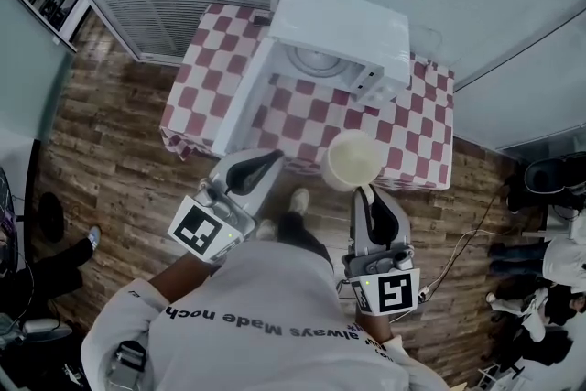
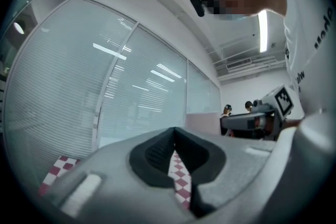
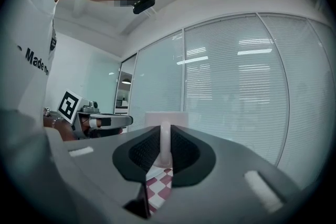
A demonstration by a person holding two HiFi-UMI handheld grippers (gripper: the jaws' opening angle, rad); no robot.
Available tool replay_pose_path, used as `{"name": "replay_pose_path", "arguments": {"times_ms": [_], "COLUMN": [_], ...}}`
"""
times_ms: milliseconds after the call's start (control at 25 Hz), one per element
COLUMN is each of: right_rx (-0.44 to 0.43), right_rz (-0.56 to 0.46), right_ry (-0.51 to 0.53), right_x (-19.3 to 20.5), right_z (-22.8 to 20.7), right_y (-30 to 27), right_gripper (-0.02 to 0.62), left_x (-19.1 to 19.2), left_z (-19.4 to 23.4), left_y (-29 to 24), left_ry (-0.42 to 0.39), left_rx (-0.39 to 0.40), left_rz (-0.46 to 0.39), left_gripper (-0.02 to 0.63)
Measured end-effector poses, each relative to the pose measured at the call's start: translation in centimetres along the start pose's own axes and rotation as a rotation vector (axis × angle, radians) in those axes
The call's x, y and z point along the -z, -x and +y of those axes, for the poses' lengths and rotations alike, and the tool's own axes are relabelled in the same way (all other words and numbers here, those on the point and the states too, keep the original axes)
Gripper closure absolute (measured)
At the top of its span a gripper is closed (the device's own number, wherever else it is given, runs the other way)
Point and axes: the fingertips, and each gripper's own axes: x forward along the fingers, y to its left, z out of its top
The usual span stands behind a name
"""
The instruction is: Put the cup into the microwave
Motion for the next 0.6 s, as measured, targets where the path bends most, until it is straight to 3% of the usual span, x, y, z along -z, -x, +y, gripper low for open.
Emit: {"name": "replay_pose_path", "arguments": {"times_ms": [600], "right_rx": [-0.046], "right_rz": [-0.021], "right_ry": [-0.011], "right_x": [-0.1], "right_z": [-11.7], "right_y": [-6.7], "right_gripper": [0.555], "left_x": [0.1], "left_z": [4.2], "left_y": [-11.9], "left_ry": [-0.019], "left_rx": [-0.058], "left_rz": [0.012], "left_gripper": [0.603]}}
